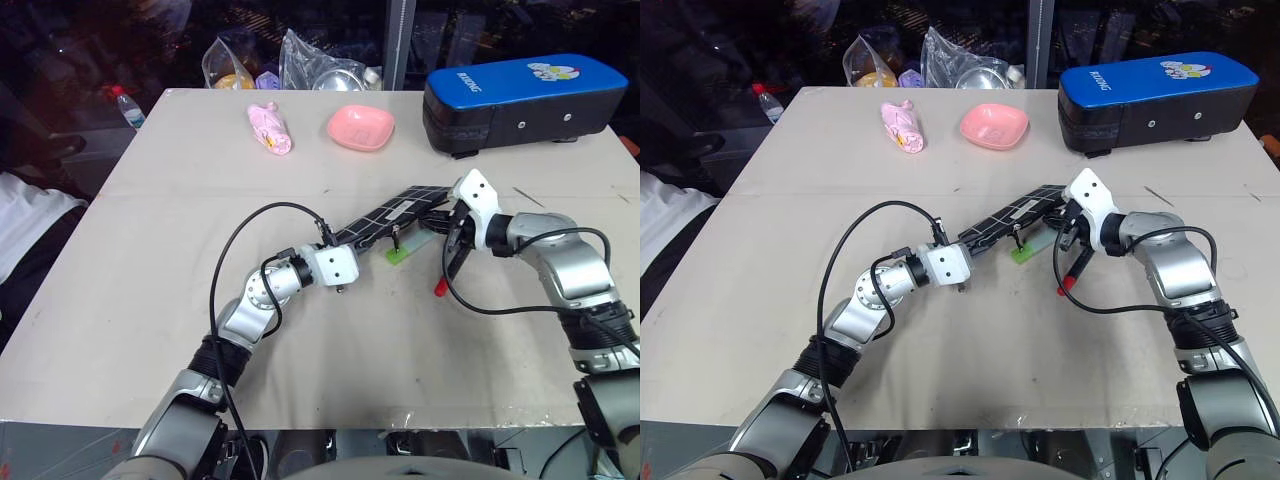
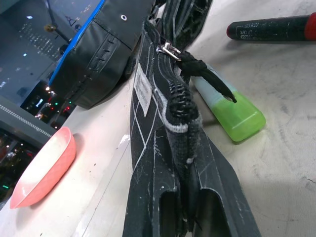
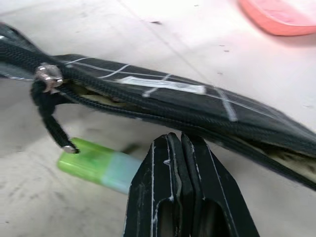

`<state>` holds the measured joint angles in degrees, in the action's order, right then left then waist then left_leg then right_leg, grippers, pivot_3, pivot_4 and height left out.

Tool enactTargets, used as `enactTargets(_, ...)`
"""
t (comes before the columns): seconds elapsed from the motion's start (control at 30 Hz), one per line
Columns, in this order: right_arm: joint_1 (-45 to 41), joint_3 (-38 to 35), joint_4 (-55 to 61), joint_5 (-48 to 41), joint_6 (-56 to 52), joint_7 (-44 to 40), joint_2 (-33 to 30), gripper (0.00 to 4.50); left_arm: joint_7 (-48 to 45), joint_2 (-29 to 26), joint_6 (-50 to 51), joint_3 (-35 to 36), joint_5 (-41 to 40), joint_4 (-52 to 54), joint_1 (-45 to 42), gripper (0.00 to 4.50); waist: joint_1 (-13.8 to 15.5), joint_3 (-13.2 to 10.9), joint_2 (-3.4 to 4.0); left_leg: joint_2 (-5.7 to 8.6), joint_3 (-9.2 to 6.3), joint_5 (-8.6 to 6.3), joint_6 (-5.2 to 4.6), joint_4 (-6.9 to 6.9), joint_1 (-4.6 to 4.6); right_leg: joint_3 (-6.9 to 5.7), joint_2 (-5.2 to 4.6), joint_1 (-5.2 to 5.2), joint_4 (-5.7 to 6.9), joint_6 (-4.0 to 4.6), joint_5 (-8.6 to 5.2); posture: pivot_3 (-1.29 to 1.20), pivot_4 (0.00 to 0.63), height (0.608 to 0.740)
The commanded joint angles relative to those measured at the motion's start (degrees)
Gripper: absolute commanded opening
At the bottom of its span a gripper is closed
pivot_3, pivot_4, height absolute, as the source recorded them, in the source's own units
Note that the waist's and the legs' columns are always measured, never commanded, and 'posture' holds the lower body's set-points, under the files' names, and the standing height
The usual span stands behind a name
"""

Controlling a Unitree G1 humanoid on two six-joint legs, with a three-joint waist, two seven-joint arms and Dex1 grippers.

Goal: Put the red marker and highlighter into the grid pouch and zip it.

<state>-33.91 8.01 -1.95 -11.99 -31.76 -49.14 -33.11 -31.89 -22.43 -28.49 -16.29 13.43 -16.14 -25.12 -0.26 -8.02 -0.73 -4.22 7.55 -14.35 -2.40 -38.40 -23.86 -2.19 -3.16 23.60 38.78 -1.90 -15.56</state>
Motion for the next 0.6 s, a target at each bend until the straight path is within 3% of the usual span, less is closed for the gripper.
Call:
enactTargets(0.03, -0.44, -2.35, 3.24, -1.41, -0.47, -2.41, -3.1, 0.05, 0.66, -0.12, -0.05, 0.72, -0.3, 3.05, -0.53, 0.0, 0.04, 0.0, 0.0, 0.0, 0.0, 0.0, 0.0, 0.0, 0.0, 0.0, 0.0, 0.0, 0.0, 0.0, 0.0, 0.0, 0.15, 0.74)
enactTargets(0.17, 1.37, -3.45, 7.17, -4.12, -3.06, -6.29, -7.56, 0.05, 1.01, -0.17, 0.3, 1.02, -0.47, 2.77, -0.5, 0.0, 0.13, 0.0, 0.0, 0.0, -0.02, -0.01, -0.01, 0.01, 0.0, -0.01, 0.0, 0.0, -0.01, 0.0, 0.0, 0.0, 0.15, 0.74)
enactTargets(0.37, -0.42, -6.0, 6.61, -4.89, -5.14, -2.14, -6.48, 0.05, 0.95, 0.09, 0.16, 0.66, -0.72, 2.26, -0.8, 0.0, -0.21, 0.0, 0.0, -0.01, -0.05, -0.01, -0.02, 0.01, 0.02, 0.0, 0.01, 0.0, 0.03, 0.0, 0.0, 0.0, 0.15, 0.74)
enactTargets(0.6, -0.76, -3.12, 2.32, -1.61, -2.64, 0.27, -4.47, 0.05, 0.78, 0.3, -0.13, 0.54, -0.72, 1.63, -1.37, 0.0, -0.11, 0.0, 0.0, 0.0, -0.01, 0.0, -0.01, 0.0, 0.01, 0.01, 0.01, 0.0, 0.0, 0.0, 0.0, 0.0, 0.15, 0.74)
